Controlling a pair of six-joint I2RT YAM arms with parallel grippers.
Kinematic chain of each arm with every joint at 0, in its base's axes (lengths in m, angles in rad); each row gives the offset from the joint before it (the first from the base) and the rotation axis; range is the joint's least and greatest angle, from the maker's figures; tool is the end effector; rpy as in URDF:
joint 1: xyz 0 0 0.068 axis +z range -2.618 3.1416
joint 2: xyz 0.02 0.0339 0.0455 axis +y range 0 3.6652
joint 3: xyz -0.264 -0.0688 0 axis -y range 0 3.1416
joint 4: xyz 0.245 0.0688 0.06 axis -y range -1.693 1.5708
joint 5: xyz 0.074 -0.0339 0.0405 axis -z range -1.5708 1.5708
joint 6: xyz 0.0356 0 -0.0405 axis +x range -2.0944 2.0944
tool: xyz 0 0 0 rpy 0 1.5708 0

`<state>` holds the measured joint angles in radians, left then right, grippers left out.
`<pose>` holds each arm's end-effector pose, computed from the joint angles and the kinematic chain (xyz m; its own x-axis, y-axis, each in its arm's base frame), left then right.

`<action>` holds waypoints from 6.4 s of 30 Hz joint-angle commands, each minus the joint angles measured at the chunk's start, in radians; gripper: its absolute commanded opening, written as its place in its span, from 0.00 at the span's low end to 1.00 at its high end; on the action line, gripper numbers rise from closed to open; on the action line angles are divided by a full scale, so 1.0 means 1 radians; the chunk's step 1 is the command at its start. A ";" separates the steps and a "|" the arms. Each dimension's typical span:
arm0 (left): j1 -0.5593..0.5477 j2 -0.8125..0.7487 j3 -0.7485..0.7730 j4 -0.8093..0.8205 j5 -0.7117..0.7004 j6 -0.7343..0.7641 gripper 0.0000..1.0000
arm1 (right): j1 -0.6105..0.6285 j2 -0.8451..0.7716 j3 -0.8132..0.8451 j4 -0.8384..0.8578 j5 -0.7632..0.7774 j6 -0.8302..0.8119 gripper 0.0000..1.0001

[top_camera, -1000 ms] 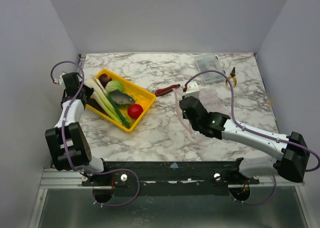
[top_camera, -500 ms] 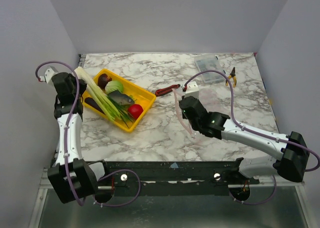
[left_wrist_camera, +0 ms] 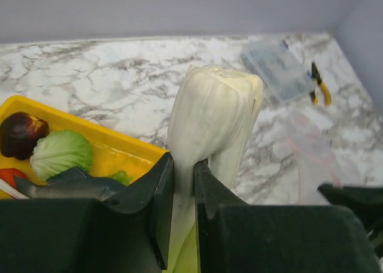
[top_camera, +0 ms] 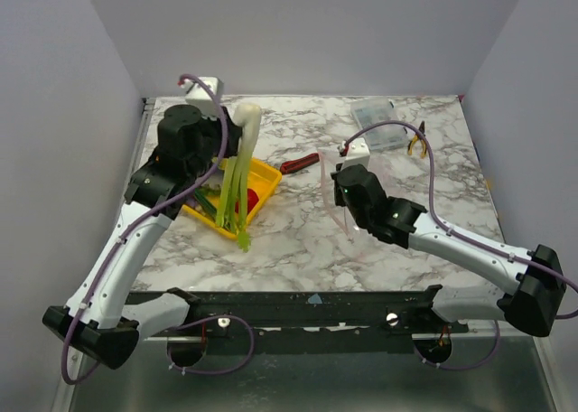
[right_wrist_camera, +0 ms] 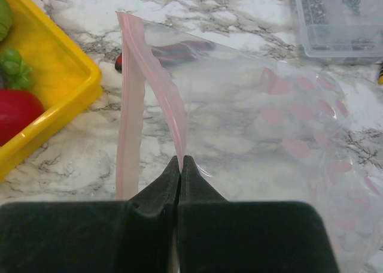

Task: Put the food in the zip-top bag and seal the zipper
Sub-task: Place the fake vegetable in the bin, then pick up the fake vegetable from the bin, then place the fake vegetable in the zipper food storage bag.

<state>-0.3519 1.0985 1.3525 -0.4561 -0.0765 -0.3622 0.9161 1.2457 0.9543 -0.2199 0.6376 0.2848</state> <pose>0.2161 -0.0765 0.4463 -0.2731 -0.2761 -0.9215 0.1889 0.9239 -0.3328 0.1855 0.2069 0.3005 -0.3762 -0.1193 -0.9188 -0.2246 0.9738 -0.0345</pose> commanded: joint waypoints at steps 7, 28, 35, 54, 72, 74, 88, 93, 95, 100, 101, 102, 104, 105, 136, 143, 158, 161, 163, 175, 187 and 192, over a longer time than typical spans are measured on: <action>-0.283 0.213 0.022 -0.343 0.062 0.421 0.00 | -0.028 -0.054 0.007 0.012 -0.024 -0.026 0.00; -0.303 0.246 -0.047 -0.165 -0.262 0.588 0.00 | -0.034 -0.113 -0.012 -0.058 0.010 0.003 0.00; -0.201 0.435 0.041 -0.152 -0.292 0.694 0.00 | -0.034 -0.109 -0.006 -0.046 -0.015 0.001 0.00; -0.078 0.380 -0.144 -0.020 0.047 0.460 0.75 | -0.034 -0.117 -0.044 -0.018 -0.063 0.000 0.00; 0.044 0.372 -0.107 -0.074 -0.114 0.175 0.71 | -0.034 -0.125 -0.040 -0.014 -0.104 0.013 0.00; 0.071 0.386 -0.084 -0.089 -0.131 0.146 0.63 | -0.034 -0.129 -0.044 -0.016 -0.102 0.013 0.00; 0.140 0.266 -0.170 -0.042 0.401 -0.300 0.83 | -0.034 -0.072 -0.029 0.007 -0.121 0.012 0.00; 0.141 0.285 -0.207 -0.031 0.448 -0.549 0.90 | -0.034 -0.066 -0.024 0.007 -0.132 0.015 0.00; 0.142 0.274 -0.261 -0.008 0.425 -0.686 0.91 | -0.034 -0.072 -0.025 0.004 -0.127 0.017 0.00; 0.137 0.204 -0.436 0.089 0.347 -0.932 0.88 | -0.034 -0.084 -0.026 -0.003 -0.122 0.018 0.00; 0.134 0.190 -0.455 0.096 0.327 -0.956 0.88 | -0.034 -0.084 -0.025 -0.005 -0.124 0.018 0.00; 0.131 0.183 -0.472 0.109 0.316 -0.969 0.88 | -0.034 -0.085 -0.024 -0.005 -0.123 0.020 0.00; 0.129 0.192 -0.493 0.147 0.342 -0.978 0.86 | -0.034 -0.085 -0.025 -0.006 -0.123 0.021 0.00; 0.127 0.207 -0.492 0.148 0.363 -0.978 0.85 | -0.034 -0.085 -0.023 -0.005 -0.124 0.022 0.00; 0.070 0.309 -0.315 0.060 0.381 -0.492 0.00 | -0.035 -0.075 -0.006 -0.004 -0.106 -0.015 0.00; -0.145 0.254 -0.099 -0.363 0.304 0.234 0.00 | -0.081 -0.009 0.000 0.093 -0.121 -0.148 0.00; -0.424 0.118 -0.129 -0.285 -0.198 0.699 0.00 | -0.208 -0.053 -0.063 0.206 -0.216 -0.312 0.00; -0.426 0.110 -0.061 -0.380 0.075 0.698 0.00 | -0.209 -0.058 -0.071 0.210 -0.237 -0.311 0.00; -0.427 0.122 0.006 -0.450 0.287 0.674 0.00 | -0.209 -0.065 -0.081 0.211 -0.294 -0.314 0.00; -0.381 0.310 0.201 -0.607 0.539 0.570 0.00 | -0.208 -0.129 -0.106 0.295 -0.391 -0.193 0.00; -0.305 0.407 0.218 -0.577 0.600 0.467 0.00 | -0.208 -0.159 -0.103 0.303 -0.479 -0.162 0.00; -0.296 0.463 0.249 -0.638 0.612 0.274 0.00 | -0.177 -0.160 -0.130 0.332 -0.413 -0.212 0.00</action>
<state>-0.6548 1.5219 1.5509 -1.0470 0.4755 0.0971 0.7074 1.0901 0.8562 0.0605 0.2016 0.1116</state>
